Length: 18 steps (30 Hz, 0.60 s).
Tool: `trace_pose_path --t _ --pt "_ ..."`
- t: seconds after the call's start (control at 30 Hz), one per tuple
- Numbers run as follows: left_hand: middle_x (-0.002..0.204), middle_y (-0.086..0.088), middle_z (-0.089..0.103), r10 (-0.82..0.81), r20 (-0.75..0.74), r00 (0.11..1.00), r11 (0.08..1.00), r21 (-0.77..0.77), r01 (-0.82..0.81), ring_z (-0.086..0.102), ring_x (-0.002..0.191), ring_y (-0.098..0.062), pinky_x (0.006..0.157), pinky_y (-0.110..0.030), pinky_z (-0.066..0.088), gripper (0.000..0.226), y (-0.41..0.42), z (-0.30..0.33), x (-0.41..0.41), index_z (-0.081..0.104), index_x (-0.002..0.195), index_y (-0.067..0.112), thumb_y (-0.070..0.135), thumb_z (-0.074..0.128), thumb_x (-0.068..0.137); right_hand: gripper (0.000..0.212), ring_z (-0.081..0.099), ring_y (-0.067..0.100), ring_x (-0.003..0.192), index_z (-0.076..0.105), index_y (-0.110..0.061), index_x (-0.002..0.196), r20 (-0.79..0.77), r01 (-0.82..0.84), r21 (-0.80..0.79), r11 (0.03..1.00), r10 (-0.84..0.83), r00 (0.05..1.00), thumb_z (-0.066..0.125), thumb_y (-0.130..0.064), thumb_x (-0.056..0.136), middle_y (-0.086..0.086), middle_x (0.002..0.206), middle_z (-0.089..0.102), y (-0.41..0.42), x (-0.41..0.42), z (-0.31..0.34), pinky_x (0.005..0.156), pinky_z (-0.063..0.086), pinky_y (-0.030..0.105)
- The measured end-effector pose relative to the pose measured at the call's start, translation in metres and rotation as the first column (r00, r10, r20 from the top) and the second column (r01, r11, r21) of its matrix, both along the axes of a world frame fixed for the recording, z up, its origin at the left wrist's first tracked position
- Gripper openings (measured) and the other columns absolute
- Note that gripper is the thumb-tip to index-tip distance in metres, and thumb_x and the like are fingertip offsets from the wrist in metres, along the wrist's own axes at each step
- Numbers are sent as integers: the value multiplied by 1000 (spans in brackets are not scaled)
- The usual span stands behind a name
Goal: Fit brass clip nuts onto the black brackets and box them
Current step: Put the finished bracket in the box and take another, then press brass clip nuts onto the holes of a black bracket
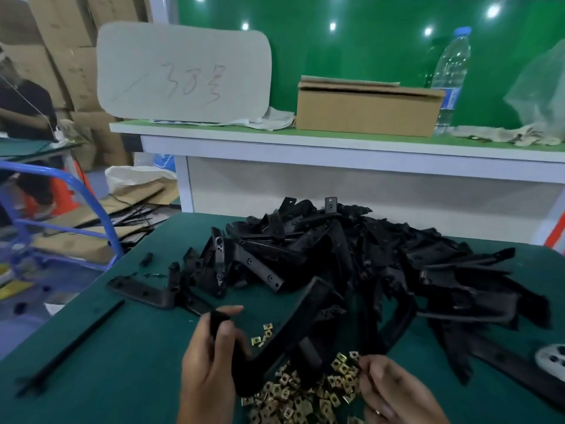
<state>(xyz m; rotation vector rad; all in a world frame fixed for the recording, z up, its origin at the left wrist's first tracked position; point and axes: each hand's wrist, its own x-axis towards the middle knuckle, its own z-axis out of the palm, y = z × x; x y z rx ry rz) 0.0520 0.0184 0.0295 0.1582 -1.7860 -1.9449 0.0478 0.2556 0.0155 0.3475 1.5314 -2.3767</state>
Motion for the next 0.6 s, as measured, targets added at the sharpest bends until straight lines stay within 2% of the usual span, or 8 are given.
trace_pose_path --t 0.07,0.13,0.2,0.27,0.3,0.4,0.47,0.6 --pt "61 -2 55 -195 87 977 978 96 187 45 50 -12 52 -24 38 26 6 -2 1 69 100 22 35 47 99 62 24 11 35 67 7 102 -38 1 -104 995 -5 999 92 -29 57 9 53 38 -5 4 2 33 23 20" --pt "64 -8 56 -366 141 920 911 256 323 46 47 -14 48 -24 39 21 12 -4 1 62 95 11 25 48 101 73 24 10 36 72 0 87 -60 15 -170 985 -26 998 106 -31 31 10 57 45 -7 8 5 32 24 20" --pt "63 -12 59 -482 144 864 833 380 401 50 45 -14 45 -20 42 14 17 -8 0 52 86 3 5 57 98 55 45 16 38 65 3 97 -98 9 -78 997 -16 995 93 -23 58 14 62 56 -8 10 5 35 37 22" --pt "69 -10 61 -584 95 806 784 323 530 55 58 -15 56 -20 44 10 19 -14 2 63 84 10 19 67 85 25 64 22 52 68 5 98 -138 28 -67 997 -37 990 65 -2 74 17 66 65 -6 9 5 46 52 24" --pt "72 -7 63 -634 89 768 756 281 591 58 66 -15 62 -20 44 12 19 -15 4 69 82 18 29 72 78 24 66 22 54 72 5 95 -158 39 -74 996 -51 986 59 5 74 18 66 65 -7 8 6 49 54 25" --pt "112 9 72 -700 94 708 709 217 671 65 108 -5 85 -19 45 20 19 -23 6 73 83 31 46 79 71 26 49 15 55 78 -3 95 -206 12 -23 1000 -16 978 63 -3 75 6 67 61 -10 15 7 44 35 21" --pt "135 12 65 -724 77 686 668 325 669 59 123 -2 91 -21 48 34 20 -25 5 73 84 29 52 89 65 28 42 15 61 78 -7 100 -172 -12 -51 999 3 985 65 -6 76 6 72 62 -13 20 5 46 28 23" --pt "117 -17 72 -780 -20 626 473 635 610 71 80 -27 56 -35 56 58 23 -27 0 78 82 12 33 105 37 21 44 8 48 67 2 95 -151 -32 -88 996 18 988 63 -5 76 18 79 68 -16 21 6 41 29 18"
